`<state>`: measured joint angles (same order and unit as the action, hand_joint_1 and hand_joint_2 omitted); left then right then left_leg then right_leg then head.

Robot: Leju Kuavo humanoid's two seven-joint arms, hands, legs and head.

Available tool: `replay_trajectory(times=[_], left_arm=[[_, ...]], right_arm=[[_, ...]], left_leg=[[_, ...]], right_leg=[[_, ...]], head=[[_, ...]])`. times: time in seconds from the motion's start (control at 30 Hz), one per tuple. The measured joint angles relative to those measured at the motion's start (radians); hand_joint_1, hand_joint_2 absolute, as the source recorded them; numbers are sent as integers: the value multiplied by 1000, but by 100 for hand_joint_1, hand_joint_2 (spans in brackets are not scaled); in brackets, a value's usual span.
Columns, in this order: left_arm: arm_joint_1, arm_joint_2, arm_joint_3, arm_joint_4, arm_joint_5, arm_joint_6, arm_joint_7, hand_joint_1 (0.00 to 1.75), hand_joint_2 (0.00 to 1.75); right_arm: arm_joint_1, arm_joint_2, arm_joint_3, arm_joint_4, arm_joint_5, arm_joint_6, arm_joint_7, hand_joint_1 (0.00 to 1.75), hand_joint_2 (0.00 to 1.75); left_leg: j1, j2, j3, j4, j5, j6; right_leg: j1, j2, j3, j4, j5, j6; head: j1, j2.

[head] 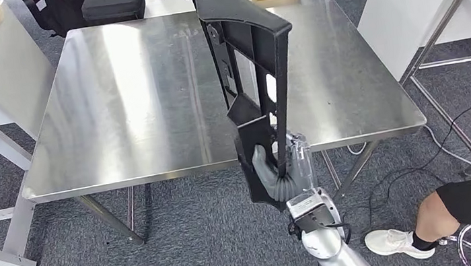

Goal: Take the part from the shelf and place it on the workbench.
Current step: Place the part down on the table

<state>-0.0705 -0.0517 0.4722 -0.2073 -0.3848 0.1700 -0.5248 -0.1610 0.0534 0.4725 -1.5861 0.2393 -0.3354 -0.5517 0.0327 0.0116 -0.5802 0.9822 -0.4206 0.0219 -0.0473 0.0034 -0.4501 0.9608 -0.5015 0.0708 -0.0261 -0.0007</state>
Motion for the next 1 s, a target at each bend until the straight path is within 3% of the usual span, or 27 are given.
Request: replay_trajectory(times=[0.03, 0.07, 0.13, 0.17, 0.2, 0.23, 0.27, 0.3, 0.37, 0.43, 0.5, 0.57, 0.63, 0.7, 0.73, 0.77, 0.83, 0.9, 1.0], left_arm=[[-1, 0, 2, -1, 3, 2, 2, 0, 175], [-2, 0, 5, -1, 7, 5, 2, 0, 175], [-3, 0, 14, -1, 13, 12, 2, 0, 175], [-2, 0, 18, -1, 15, 14, 0, 0, 175], [-1, -1, 21, -1, 16, 17, -1, 0, 175], [0, -2, 22, -1, 17, 19, -2, 0, 175], [1, -4, 23, -1, 16, 20, -2, 0, 175], [1, -8, 24, 0, 15, 21, -2, 0, 175], [0, -12, 24, 1, 13, 24, 0, 0, 175], [-4, -12, 25, 0, 11, 27, 1, 0, 175], [-7, -10, 26, -1, 7, 29, 3, 0, 175], [-12, -10, 26, -1, -1, 29, 7, 0, 175], [-16, -11, 27, -1, -7, 30, 15, 0, 175], [-18, -11, 28, -1, -11, 31, 24, 0, 175], [-19, -11, 28, -1, -13, 31, 26, 0, 175], [-20, -11, 29, -1, -15, 31, 28, 0, 175], [-21, -11, 29, 0, -18, 31, 30, 0, 175], [-21, -12, 30, 2, -19, 31, 32, 0, 175], [-23, -15, 30, 2, -19, 31, 33, 0, 175]], right_arm=[[-6, 3, 3, 3, 4, 0, 0, 175, 175], [-13, 6, 7, 8, 8, 1, -1, 175, 175], [-25, 10, 12, 19, 15, 4, -1, 175, 175], [-29, 12, 13, 25, 18, 5, -1, 175, 175], [-32, 14, 15, 32, 21, 6, -1, 175, 175], [-37, 16, 16, 38, 25, 7, 0, 175, 175], [-44, 19, 19, 44, 33, 6, 2, 175, 175], [-53, 22, 22, 50, 45, 4, 4, 175, 175], [-77, 28, 31, 64, 85, -6, 17, 175, 175], [-106, 37, 45, 82, 140, -21, 38, 175, 175], [-147, 53, 66, 108, 216, -46, 65, 175, 175], [-203, 72, 97, 150, 312, -66, 102, 175, 175], [-268, 95, 134, 207, 407, -68, 152, 175, 175], [-330, 119, 173, 272, 483, -62, 199, 175, 175], [-355, 130, 190, 303, 508, -60, 215, 175, 175], [-374, 140, 203, 330, 522, -60, 223, 175, 175], [-401, 154, 220, 371, 531, -60, 230, 175, 175], [-420, 161, 231, 399, 534, -61, 232, 175, 175], [-435, 165, 237, 422, 536, -63, 232, 175, 175]], left_leg=[[-3, -3, 12, -2, -1, 12], [-6, -4, 20, -5, -2, 21], [-15, -10, 30, -5, -15, 34], [-20, -13, 38, -5, -24, 38], [-25, -17, 49, -5, -33, 41], [-31, -21, 63, -5, -44, 43], [-37, -24, 78, -5, -56, 45], [-43, -27, 91, -5, -68, 46], [-54, -30, 110, -8, -95, 43], [-59, -30, 127, -5, -107, 39], [-58, -27, 128, 37, -107, 31], [-50, -23, 73, 149, -118, 16], [-34, -21, -13, 258, -170, -3], [-18, -18, -73, 278, -236, -22], [-10, -17, -85, 250, -235, -29], [-4, -15, -85, 203, -203, -35], [4, -10, -70, 88, -64, -41], [3, -7, -61, 32, 26, -33], [-4, -13, -65, 29, 42, -25]], right_leg=[[1, -2, -24, 40, -9, -3], [1, -3, -68, 107, -24, -11], [8, -3, -180, 262, -68, -27], [13, -3, -227, 308, -91, -31], [19, -3, -255, 317, -104, -33], [27, -3, -264, 290, -97, -32], [35, -3, -259, 232, -65, -32], [45, -4, -248, 162, -16, -34], [58, -4, -225, 50, 60, -49], [55, 0, -206, 12, 79, -69], [41, 1, -178, 1, 108, -87], [34, -1, -151, -1, 125, -103], [34, 3, -135, 0, 113, -109], [31, 12, -121, 0, 97, -105], [28, 15, -111, 1, 88, -101], [26, 17, -101, 2, 79, -96], [26, 17, -88, 6, 59, -83], [33, 16, -87, 11, 45, -71], [42, 14, -90, 16, 40, -65]], head=[[1, 0], [3, 0], [6, 0], [7, 0], [7, 0], [8, 0], [8, 0], [8, 0], [4, 0], [2, 0], [1, 0], [-3, 0], [-6, 0], [-6, 0], [-6, 0], [-6, 0], [-7, 0], [-7, 0], [-5, 0]])
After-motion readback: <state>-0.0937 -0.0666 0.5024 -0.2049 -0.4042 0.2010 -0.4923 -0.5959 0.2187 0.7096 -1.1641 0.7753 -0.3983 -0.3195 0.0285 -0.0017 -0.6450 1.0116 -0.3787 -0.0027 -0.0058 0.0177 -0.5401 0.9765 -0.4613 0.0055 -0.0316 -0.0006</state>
